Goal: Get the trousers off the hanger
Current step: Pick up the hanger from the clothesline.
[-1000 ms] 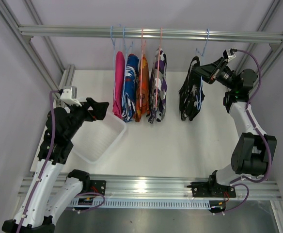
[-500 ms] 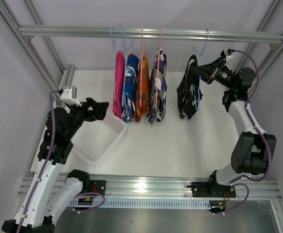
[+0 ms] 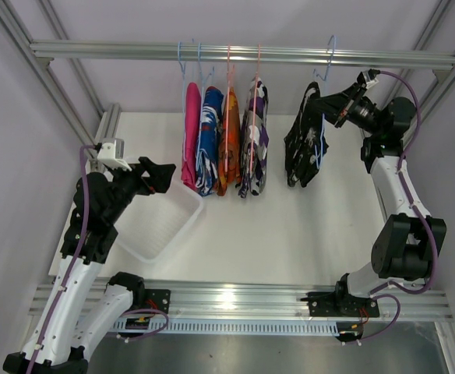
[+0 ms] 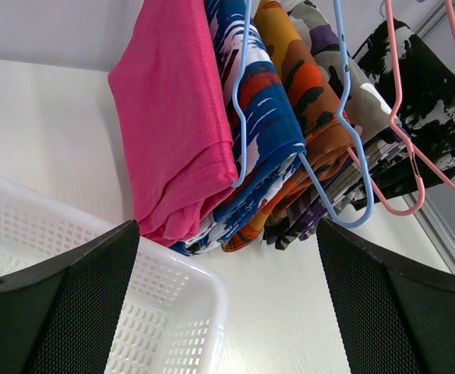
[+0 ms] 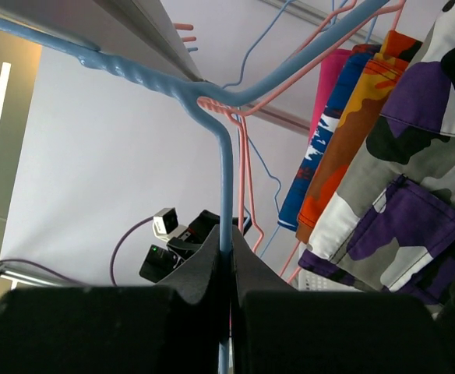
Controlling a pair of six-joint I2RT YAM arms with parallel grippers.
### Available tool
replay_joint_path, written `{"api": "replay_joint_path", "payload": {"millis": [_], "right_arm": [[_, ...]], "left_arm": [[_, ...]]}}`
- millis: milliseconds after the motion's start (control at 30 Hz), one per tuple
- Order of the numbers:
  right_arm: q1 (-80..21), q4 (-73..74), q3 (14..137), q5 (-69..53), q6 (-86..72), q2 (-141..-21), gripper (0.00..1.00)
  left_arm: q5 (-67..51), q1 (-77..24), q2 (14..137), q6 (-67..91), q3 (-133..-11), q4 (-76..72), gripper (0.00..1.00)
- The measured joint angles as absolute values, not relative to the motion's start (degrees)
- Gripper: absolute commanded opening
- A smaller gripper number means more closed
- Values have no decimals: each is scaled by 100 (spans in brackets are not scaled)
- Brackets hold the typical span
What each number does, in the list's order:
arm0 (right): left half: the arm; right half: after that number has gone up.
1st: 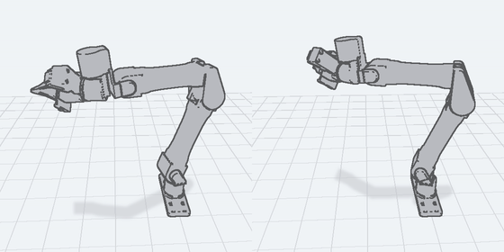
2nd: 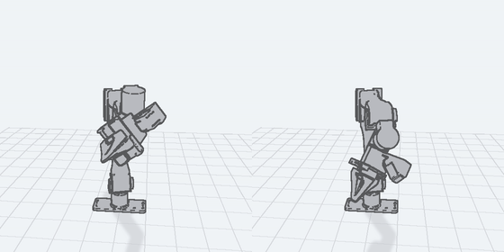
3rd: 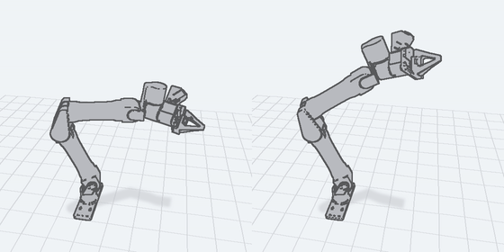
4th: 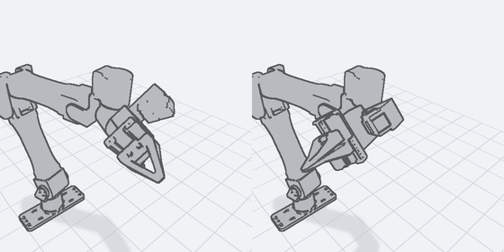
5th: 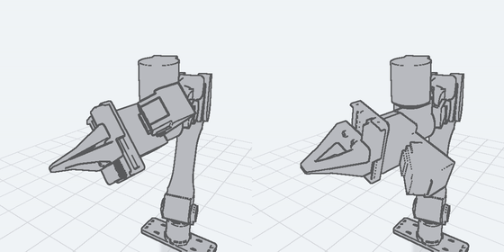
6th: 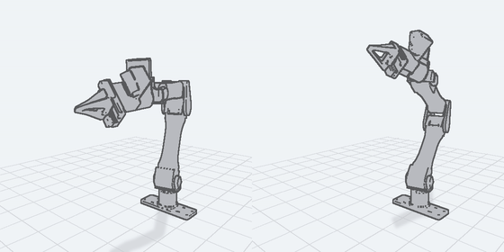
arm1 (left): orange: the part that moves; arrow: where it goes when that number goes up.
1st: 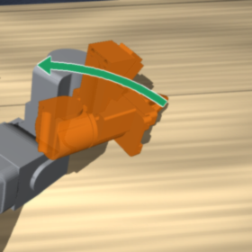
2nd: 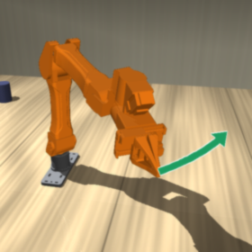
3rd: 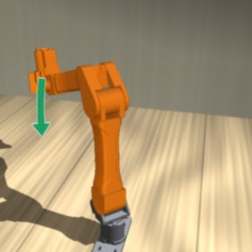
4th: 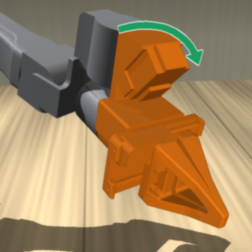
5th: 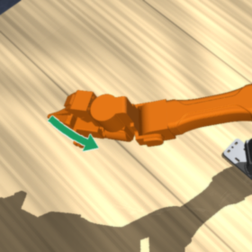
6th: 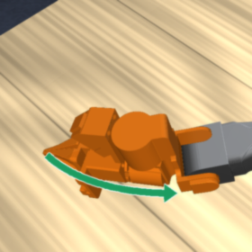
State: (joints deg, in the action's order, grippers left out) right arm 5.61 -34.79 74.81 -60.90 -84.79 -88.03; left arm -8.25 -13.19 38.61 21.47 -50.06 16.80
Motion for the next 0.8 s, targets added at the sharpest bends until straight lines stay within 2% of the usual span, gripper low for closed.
{"api": "replay_joint_path", "payload": {"millis": [800], "right_arm": [[521, -2722, 7618, -6007, -8438, -8562, 0]], "left_arm": [[-941, -1319, 3861, 2145, -5006, 1660, 99]]}}
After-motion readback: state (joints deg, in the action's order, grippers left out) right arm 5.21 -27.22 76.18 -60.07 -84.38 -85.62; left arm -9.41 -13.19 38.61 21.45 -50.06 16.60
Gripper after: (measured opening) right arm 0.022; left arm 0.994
